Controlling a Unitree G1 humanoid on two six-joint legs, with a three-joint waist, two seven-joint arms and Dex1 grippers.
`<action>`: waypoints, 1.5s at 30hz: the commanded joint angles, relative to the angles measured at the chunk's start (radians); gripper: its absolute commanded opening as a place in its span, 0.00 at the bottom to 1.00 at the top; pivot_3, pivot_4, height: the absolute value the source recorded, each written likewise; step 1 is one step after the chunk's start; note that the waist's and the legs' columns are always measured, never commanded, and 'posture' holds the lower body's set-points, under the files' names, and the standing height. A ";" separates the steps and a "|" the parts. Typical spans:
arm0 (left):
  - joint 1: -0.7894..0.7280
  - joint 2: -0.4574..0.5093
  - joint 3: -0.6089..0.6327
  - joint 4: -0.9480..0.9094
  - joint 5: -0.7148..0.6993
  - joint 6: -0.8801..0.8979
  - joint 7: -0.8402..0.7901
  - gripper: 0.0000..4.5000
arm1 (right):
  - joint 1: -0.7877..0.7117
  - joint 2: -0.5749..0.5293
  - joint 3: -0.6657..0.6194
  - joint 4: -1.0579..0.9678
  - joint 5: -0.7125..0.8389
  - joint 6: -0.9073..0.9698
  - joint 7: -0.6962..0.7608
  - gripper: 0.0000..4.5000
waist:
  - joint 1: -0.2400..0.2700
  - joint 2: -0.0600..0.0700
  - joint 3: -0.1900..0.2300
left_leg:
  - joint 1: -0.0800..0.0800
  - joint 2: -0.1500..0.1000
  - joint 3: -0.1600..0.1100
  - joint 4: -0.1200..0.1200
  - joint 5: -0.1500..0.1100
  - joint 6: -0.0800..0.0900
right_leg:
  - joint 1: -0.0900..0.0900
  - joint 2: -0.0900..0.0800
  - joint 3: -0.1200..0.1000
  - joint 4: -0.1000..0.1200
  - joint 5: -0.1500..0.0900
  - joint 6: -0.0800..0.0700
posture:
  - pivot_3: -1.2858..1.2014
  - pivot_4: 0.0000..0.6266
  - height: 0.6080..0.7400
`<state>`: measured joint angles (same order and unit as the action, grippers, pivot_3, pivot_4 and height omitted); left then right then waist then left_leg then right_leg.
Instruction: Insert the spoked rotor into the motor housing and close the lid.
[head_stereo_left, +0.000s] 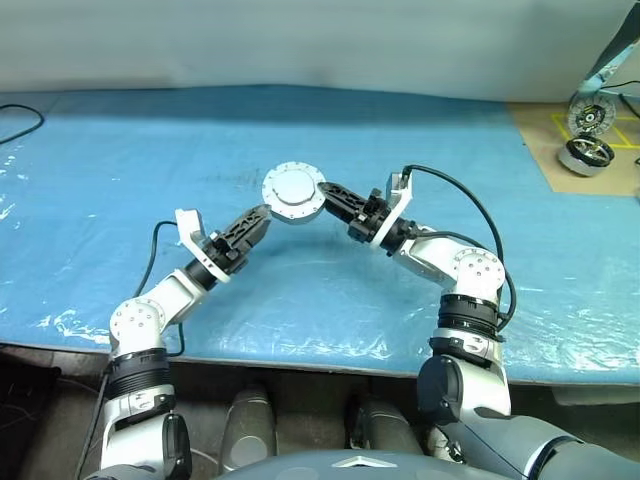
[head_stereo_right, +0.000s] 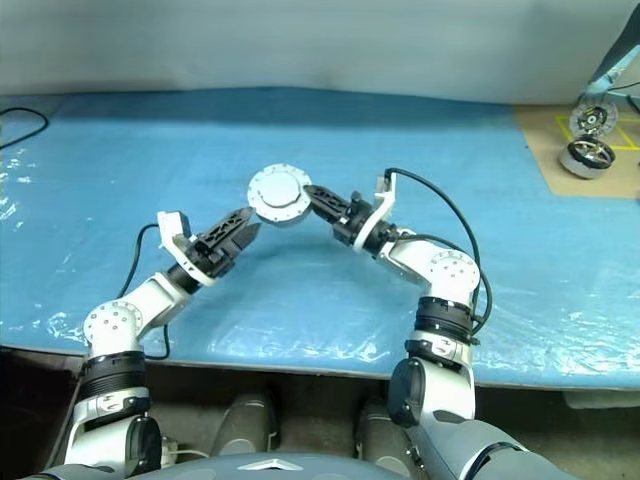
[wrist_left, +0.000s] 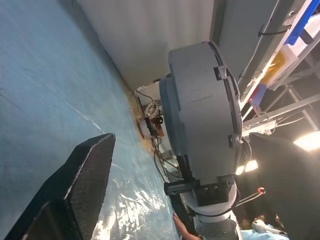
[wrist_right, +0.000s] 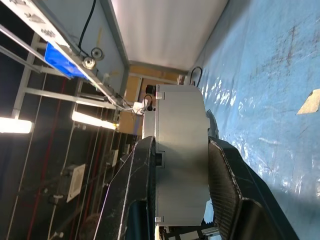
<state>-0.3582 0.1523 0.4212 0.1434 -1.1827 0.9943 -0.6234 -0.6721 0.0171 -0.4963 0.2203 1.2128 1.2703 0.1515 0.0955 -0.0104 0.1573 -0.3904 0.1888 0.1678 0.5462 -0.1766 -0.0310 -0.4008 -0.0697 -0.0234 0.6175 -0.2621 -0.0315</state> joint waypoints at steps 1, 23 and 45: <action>-0.053 -0.034 0.000 -0.025 -0.064 -0.008 0.000 1.00 | -0.024 -0.008 0.016 -0.061 0.082 0.018 0.012 0.26 | 0.001 0.000 0.000 | -0.001 0.000 -0.001 0.001 0.000 0.000 | 0.000 0.000 0.000 0.000 0.000 0.001 | 0.52 0.24 1.00; -0.186 -0.167 -0.070 0.199 0.089 -0.163 -0.034 0.91 | -0.002 -0.060 0.047 -0.057 0.160 0.032 -0.074 0.26 | 0.001 0.000 0.000 | -0.007 -0.002 -0.018 0.012 0.000 0.000 | 0.002 0.000 -0.003 0.002 0.003 0.005 | 0.52 0.24 1.00; -0.217 -0.138 -0.016 0.190 0.073 -0.204 -0.044 0.56 | 0.024 -0.056 0.117 -0.099 0.121 -0.046 -0.079 1.00 | -0.001 0.000 0.000 | -0.011 -0.002 -0.018 0.017 0.000 0.000 | 0.002 -0.001 -0.004 0.004 0.004 0.006 | 0.52 0.24 1.00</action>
<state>-0.5524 0.0117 0.3803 0.3821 -1.0507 0.7905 -0.6136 -0.6479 -0.0417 -0.3864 0.1776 1.2932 1.2220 0.0515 0.0946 -0.0105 0.1575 -0.4019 0.1866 0.1494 0.5633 -0.1765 -0.0309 -0.3990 -0.0705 -0.0280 0.6213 -0.2578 -0.0254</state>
